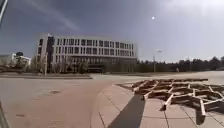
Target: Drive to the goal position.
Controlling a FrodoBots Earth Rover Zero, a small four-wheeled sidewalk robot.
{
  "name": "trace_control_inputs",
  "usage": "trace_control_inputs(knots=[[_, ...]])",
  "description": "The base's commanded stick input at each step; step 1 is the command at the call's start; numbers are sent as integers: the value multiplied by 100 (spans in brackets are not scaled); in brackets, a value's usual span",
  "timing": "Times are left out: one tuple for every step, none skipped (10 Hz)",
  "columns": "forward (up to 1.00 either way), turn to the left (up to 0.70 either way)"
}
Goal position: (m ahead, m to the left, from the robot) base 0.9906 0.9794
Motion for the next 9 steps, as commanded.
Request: trace_control_inputs(knots=[[5, 0], [5, 0], [5, 0], [5, 0], [5, 0], [5, 0], [5, 0], [5, 0], [5, 0]])
